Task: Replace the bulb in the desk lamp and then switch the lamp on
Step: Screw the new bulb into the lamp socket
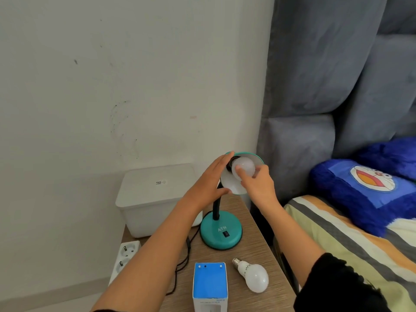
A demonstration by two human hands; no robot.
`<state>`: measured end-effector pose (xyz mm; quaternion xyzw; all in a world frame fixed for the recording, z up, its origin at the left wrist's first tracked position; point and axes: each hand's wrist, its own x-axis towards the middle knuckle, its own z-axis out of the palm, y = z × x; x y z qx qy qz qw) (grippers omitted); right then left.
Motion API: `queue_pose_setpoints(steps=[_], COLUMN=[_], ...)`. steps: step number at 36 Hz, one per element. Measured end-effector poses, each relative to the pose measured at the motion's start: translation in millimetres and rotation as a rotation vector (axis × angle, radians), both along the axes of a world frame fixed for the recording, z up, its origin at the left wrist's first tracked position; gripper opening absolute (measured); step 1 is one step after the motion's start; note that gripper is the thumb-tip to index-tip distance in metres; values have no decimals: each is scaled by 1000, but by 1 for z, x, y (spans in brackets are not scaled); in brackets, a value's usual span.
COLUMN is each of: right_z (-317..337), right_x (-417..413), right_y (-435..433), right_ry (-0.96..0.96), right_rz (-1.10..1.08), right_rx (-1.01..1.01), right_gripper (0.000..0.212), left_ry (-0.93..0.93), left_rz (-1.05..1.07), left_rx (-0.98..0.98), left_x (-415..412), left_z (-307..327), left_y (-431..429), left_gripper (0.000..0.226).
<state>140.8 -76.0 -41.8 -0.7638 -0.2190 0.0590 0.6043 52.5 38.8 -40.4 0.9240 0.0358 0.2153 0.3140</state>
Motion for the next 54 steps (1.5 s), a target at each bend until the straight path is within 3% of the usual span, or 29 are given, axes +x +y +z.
queue_pose_setpoints(steps=[2,5,6,10,13,16,18,21,22,23,26,28,30,33,34,36,39,41,44,45,47,50,54], right_z=[-1,-6,-8,-1,-4,-10,-10,-4,-3,-3,-5,-11,-14,-7,-5,-5,-10,-14,-9,-7,-7,-11,-7], right_x=[-2,-6,-4,-1,-3,-7,-4,2,3,2,-1,-2,1,3,2,-2,-4,0,3,1,-2,-4,0], right_y=[0,0,1,2,2,3,5,7,8,6,1,0,1,3,3,0,0,1,1,-1,-3,-4,-3], right_ry=[-196,-432,-423,-61,-274,-442,-288,186,247,182,-293,-423,-341,31,12,-220,-485,-396,-57,-71,-272,-482,-211], right_rz=[4,15,-1,-30,5,19,-11,39,55,58,43,49,32,-4,-6,3,13,-18,-24,-16,6,36,-16], right_rx=[-122,-241,-243,-92,-181,-236,-166,60,111,92,-130,-182,-172,-26,-28,-112,-204,-186,-42,-44,-118,-246,-114], right_gripper=[72,64,60,65,75,63,57,58,62,67,70,63,57,61,66,76,66,55,60,65,71,62,54], left_ry=[-6,-10,-10,-3,-14,-19,-13,-7,-8,-7,-11,-10,-9,-9,-10,-12,-13,-11,-6,-5,-6,-8,1], left_rz=[-7,-14,-10,2,-11,-8,-4,-4,-5,-6,-12,-15,-14,-11,-10,-13,-19,-12,-8,-8,-10,-12,-3], left_rx=[-7,-15,-12,7,-10,-10,-5,-1,-4,-9,-18,-24,-20,-8,-4,-6,-18,-12,-1,-1,-4,-6,-6], left_x=[0,1,2,1,2,3,3,2,2,2,1,2,2,2,2,2,2,2,2,1,2,2,2], left_z=[-1,-1,-1,-2,-3,-3,-2,-2,-2,-3,-2,-2,-1,-1,-1,-1,-1,-1,-1,-1,-2,-1,-2], left_y=[0,-1,-1,1,1,2,2,2,2,2,1,1,1,1,1,1,1,1,1,1,0,0,1], left_gripper=[94,94,94,94,93,92,93,94,95,95,94,94,94,94,94,93,93,94,94,94,94,93,94])
